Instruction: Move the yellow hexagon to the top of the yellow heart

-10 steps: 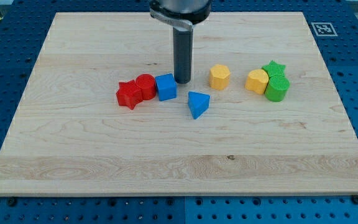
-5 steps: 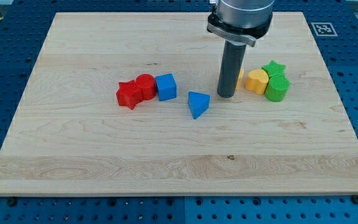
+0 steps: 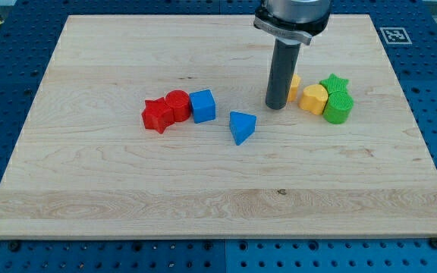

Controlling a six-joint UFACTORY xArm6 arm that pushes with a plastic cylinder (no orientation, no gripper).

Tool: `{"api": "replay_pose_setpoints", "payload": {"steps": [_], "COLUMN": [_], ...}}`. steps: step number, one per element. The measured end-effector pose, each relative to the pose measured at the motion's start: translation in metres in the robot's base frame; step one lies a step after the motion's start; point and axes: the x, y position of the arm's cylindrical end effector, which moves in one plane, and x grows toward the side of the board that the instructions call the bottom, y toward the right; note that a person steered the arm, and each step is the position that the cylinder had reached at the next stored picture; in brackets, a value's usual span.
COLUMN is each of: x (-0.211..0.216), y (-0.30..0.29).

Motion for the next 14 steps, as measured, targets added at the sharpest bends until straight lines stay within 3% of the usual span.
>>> {"api": "replay_pose_setpoints", "payload": {"steps": [1,4,6,9,10,12,14], "x": [0.007,-0.052,-0.037,-0.069,-0.041,-0.067,-0.048], "y": [-0.027,-0.022,-0.016,-0.009,-0.017,0.010,-0.008]}}
